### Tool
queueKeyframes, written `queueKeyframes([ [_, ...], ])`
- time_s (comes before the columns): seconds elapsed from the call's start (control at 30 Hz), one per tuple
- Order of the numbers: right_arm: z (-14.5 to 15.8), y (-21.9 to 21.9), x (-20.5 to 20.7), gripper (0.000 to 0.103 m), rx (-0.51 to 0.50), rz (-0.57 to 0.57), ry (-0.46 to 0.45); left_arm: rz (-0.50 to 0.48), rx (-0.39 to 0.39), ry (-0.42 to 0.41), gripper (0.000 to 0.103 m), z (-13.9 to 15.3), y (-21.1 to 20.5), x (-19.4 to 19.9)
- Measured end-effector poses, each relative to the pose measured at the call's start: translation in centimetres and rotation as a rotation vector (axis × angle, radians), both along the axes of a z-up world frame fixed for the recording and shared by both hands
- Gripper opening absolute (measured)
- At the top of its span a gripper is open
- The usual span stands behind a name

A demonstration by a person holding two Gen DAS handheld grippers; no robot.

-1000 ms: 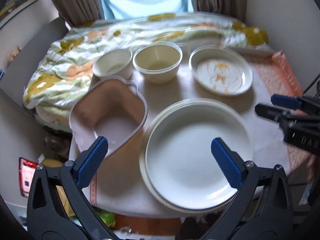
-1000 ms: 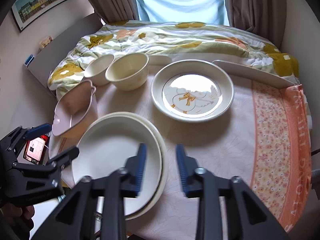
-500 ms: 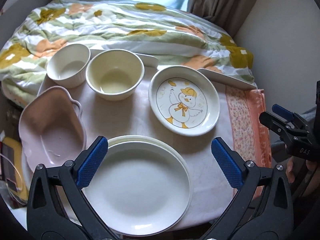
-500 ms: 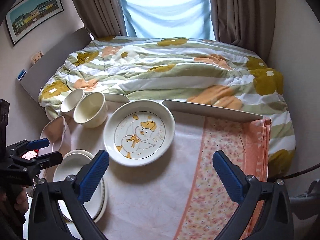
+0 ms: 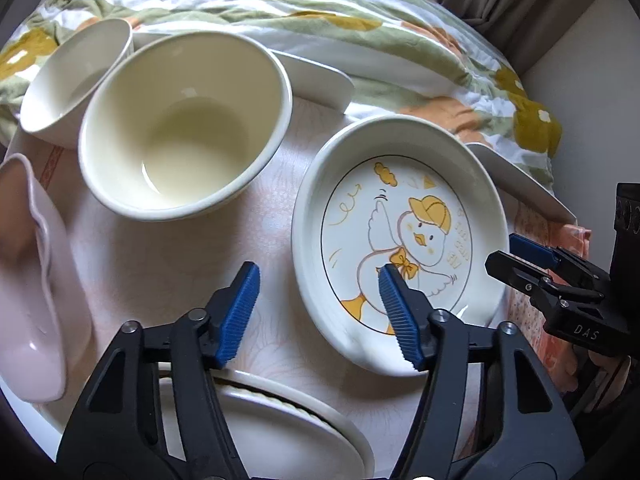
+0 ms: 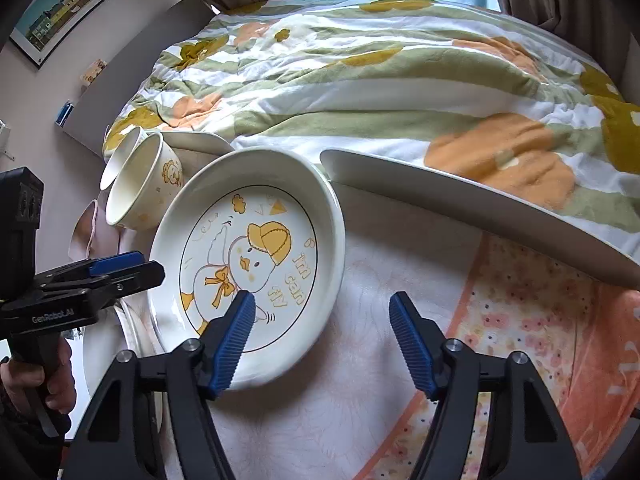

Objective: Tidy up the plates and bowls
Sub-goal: 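Grasp the rim of the duck-print plate with both grippers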

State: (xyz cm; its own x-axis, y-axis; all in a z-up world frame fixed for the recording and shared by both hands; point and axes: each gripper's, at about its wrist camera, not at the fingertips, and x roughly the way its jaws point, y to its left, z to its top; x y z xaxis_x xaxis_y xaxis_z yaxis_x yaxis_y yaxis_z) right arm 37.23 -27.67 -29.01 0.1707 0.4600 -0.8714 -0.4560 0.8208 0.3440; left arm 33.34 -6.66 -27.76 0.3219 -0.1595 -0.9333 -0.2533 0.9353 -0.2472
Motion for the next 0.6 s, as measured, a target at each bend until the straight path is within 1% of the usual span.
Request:
queueKeyframes([
  [0.03,-0.4,0.2,0.2,0.055,0.004,0.012,0.009,0.006,-0.003,0.010,0.044,-0.5,0.0,0.1],
  [0.07,-0.7,0.4,0.4,0.050,0.006,0.021,0.014,0.009,-0.006,0.017,0.041,-0.9,0.0,0.2],
  [0.13,-1.1,0.6,0.7,0.045,0.015,0.037,0.016,0.014,-0.016,0.024,0.031,-1.5,0.1,0.3],
  [0.17,-1.2,0.6,0.8,0.039,0.027,0.042,0.016,0.016,-0.022,0.023,0.030,-1.6,0.1,0.2],
  [0.2,-1.3,0.6,0.9,0.034,0.038,0.048,0.018,0.018,-0.026,0.020,0.025,-1.7,0.1,0.2],
  [0.23,-1.4,0.7,0.9,0.029,0.043,0.056,0.020,0.016,-0.026,0.020,0.017,-1.8,0.1,0.1],
  [0.27,-1.5,0.9,1.0,0.024,0.043,0.061,0.021,0.013,-0.031,0.017,0.017,-1.8,0.0,0.1],
  [0.37,-1.5,1.1,1.1,0.018,0.023,0.068,0.006,0.008,-0.019,0.011,0.017,-1.8,0.0,0.1],
  [0.5,-1.5,0.9,1.0,0.016,0.021,0.063,-0.003,-0.016,0.016,0.004,0.017,-1.4,-0.5,0.0],
  [0.6,-1.2,0.8,0.9,0.016,0.013,0.059,-0.011,-0.028,0.021,-0.004,0.016,-1.0,-0.8,-0.1],
])
